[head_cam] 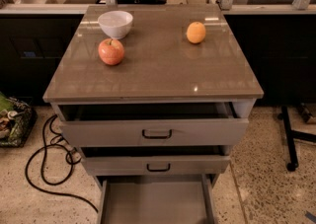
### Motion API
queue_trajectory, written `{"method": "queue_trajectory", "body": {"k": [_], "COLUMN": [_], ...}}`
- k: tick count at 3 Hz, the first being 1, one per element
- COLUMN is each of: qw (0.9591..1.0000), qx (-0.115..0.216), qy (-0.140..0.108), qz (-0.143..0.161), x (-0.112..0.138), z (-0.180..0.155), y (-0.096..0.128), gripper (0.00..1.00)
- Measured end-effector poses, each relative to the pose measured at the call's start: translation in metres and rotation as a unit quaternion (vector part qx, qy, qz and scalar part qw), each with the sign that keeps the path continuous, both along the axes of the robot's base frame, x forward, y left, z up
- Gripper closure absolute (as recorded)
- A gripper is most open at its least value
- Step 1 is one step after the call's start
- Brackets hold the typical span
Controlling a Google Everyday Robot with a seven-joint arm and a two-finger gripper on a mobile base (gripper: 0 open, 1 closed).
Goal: Close bottom drawer
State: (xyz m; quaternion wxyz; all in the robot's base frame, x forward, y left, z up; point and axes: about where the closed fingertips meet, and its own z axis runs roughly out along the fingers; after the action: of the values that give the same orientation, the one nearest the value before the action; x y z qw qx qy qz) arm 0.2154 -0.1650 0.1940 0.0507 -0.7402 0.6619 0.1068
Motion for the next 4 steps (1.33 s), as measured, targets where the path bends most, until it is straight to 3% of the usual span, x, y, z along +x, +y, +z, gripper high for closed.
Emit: {"method": "queue_trajectory", "body": {"k": [1,2,4], "qw": [0.9994,0.999,0.9992], "qx": [0.033,0.044,0.039], "qy": [0.003,0.006,0.001], "qz": [0.005,0.005,0.005], "x": [0.001,-0.003,-0.015], "z": [-0.026,-0.041,-0.063], "y": [0.015,0.021,0.032], "gripper": [1.0,1.0,1.0]}}
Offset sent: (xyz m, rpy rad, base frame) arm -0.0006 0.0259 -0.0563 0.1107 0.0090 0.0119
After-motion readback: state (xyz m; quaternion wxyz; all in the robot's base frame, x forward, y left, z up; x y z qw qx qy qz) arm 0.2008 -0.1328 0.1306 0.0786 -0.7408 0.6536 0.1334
